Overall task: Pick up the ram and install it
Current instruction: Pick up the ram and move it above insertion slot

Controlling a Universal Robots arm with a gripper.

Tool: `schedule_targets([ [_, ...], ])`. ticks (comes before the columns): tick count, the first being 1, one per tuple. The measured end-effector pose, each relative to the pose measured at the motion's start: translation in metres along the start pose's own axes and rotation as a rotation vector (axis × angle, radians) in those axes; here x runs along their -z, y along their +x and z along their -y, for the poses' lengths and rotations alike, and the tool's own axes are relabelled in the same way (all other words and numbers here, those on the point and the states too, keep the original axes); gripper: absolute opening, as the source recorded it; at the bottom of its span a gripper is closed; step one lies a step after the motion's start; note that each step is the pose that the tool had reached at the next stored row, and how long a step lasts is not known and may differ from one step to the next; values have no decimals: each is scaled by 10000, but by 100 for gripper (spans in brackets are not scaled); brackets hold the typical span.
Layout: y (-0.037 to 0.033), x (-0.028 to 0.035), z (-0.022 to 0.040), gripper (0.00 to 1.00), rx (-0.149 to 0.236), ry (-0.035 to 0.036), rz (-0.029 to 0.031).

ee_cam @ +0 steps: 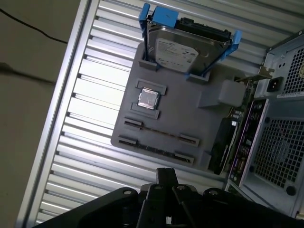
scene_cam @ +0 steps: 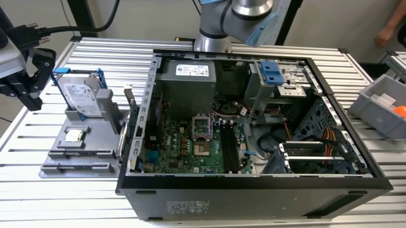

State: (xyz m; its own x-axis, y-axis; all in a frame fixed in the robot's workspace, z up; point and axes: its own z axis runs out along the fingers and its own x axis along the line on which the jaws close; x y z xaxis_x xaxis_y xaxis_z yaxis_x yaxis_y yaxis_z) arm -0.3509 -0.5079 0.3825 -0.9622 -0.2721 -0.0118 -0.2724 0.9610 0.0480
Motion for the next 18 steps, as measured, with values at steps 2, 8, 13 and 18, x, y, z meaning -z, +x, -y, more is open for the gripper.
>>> schedule_targets([
  [2,0,0,0,0,33,-1,-2],
  [8,0,0,-1,0,141,-2,-7],
  [13,0,0,-1,0,250,-3,-12],
  [18,-1,0,0,0,327,-4,-16],
])
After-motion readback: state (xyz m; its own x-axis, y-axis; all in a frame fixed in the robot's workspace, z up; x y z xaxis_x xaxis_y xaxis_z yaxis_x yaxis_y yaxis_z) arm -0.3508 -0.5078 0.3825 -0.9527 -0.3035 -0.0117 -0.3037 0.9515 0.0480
